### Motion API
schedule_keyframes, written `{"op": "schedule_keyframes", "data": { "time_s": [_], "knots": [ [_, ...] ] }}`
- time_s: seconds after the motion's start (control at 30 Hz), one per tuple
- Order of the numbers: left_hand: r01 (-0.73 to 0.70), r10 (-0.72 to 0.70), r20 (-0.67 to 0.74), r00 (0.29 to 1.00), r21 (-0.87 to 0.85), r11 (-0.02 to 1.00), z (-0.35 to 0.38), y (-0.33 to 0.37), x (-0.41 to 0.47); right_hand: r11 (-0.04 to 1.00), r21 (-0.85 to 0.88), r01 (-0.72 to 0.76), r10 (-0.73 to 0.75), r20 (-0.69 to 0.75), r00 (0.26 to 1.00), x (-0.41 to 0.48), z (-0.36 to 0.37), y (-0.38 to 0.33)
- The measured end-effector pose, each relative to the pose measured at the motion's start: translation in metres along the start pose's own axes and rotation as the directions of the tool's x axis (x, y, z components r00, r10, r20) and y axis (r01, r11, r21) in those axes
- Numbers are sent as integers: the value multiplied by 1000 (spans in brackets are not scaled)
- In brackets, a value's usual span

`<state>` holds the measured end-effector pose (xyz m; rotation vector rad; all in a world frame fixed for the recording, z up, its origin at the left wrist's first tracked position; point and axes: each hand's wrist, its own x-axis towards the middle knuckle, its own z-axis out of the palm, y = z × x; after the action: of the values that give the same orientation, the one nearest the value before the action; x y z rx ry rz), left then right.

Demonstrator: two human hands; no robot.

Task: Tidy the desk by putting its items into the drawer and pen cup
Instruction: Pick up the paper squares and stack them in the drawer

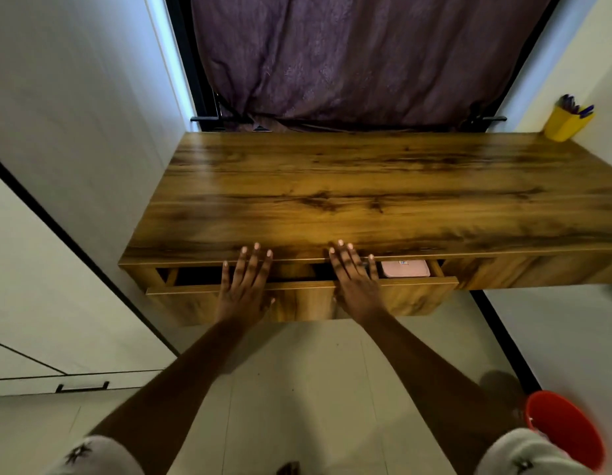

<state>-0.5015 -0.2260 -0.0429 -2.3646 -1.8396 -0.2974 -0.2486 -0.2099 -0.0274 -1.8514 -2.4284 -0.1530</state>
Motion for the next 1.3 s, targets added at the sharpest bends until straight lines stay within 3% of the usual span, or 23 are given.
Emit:
{"op": "schedule_keyframes", "data": {
  "time_s": [0.17,0.3,0.5,0.73,1.03,1.3],
  "knots": [
    [-112,95,149,984,111,987,-6,-13,53,999,-38,23,-16,174,985,39,0,19],
    [-91,83,236,968,23,996,3,-16,61,1000,-12,5,-2,173,985,41,9,19],
    [-114,110,151,982,19,993,8,-19,57,1000,-27,8,-5,111,994,41,11,19],
    [-52,47,121,992,38,998,14,-12,62,996,-82,-25,32,83,996,53,5,12],
    [-201,179,233,956,74,977,7,-25,91,994,-63,89,-75,201,977,72,10,24],
    [-186,176,136,975,60,981,16,-25,87,991,-119,56,-41,126,991,70,15,21]
  ]
}}
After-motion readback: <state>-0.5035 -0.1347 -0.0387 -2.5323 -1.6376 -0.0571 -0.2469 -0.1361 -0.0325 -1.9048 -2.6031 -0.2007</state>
